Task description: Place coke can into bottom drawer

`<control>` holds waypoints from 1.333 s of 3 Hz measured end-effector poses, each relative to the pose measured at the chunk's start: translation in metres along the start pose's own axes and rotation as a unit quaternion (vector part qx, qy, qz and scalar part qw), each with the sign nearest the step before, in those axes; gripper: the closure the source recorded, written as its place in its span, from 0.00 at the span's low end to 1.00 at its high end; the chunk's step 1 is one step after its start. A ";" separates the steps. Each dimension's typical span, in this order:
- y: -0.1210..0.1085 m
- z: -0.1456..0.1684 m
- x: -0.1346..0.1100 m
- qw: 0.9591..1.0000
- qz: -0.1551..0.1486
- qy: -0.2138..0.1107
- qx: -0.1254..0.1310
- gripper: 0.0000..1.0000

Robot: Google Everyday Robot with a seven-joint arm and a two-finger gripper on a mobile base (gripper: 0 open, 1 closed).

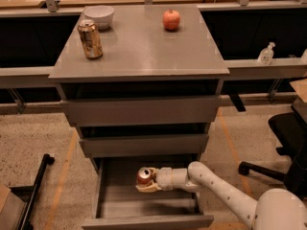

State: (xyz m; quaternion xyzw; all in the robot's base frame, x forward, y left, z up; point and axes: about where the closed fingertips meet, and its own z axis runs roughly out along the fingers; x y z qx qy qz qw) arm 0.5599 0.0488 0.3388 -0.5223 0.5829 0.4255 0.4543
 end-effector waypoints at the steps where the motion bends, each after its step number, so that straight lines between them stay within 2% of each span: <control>1: 0.002 0.006 0.001 1.000 -0.008 0.015 -0.018 1.00; 2: 0.008 0.024 0.015 0.999 -0.020 0.009 -0.037 1.00; 3: 0.016 0.045 0.043 0.998 -0.020 -0.005 -0.052 1.00; 4: 0.022 0.061 0.073 0.998 -0.012 -0.008 -0.058 0.84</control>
Offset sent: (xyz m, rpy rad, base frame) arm -0.0114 0.0350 -0.0522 0.0012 -0.0386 0.1256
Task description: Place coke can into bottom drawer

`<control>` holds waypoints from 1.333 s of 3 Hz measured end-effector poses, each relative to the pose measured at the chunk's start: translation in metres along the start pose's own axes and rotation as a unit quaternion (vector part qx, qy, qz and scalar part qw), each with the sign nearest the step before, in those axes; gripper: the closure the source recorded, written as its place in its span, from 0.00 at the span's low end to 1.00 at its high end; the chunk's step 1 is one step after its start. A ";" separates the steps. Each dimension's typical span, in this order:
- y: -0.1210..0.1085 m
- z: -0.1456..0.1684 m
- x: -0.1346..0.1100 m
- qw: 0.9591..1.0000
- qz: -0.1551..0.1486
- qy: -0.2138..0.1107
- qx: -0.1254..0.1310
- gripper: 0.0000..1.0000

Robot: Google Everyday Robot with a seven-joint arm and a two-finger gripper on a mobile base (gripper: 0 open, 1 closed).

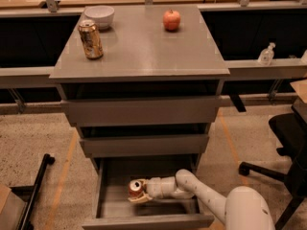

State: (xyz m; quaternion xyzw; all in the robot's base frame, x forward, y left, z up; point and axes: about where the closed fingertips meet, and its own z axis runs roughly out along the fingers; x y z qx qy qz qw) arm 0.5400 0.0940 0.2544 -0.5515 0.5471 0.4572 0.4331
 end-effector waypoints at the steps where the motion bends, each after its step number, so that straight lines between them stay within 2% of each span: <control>1: 0.003 0.011 0.029 1.000 0.015 0.012 -0.005 0.60; 3: 0.002 0.018 0.066 0.999 0.040 0.029 -0.004 0.14; 4: -0.003 0.018 0.072 0.999 0.044 0.032 0.005 0.00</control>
Offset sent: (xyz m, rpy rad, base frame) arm -0.0051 0.0026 -0.0805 -0.0684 0.0925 -0.0134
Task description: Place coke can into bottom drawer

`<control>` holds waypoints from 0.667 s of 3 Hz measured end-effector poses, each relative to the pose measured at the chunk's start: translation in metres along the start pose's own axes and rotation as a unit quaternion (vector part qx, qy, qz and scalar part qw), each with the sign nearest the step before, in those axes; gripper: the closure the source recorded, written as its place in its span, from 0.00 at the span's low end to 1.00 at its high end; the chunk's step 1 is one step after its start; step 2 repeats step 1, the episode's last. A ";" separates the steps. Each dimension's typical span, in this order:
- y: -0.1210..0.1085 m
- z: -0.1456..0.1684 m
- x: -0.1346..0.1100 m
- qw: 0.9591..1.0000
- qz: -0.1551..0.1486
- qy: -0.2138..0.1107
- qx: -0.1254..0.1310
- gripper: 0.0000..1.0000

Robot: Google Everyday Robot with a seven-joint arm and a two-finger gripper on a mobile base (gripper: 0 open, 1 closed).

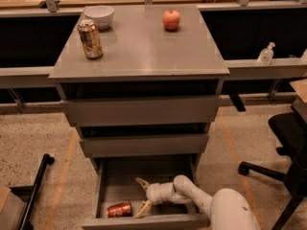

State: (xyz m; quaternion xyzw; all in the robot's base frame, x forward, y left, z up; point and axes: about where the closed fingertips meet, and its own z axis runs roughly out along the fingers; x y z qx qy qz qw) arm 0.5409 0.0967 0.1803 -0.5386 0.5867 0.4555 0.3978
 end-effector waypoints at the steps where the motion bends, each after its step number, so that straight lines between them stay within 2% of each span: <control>1: 0.000 0.000 0.000 1.000 0.000 0.000 0.000 0.00; 2: 0.000 0.000 0.000 1.000 0.000 0.000 0.000 0.00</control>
Offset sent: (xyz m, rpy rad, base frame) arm 0.0000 0.0000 0.0000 0.0000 0.0000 0.0000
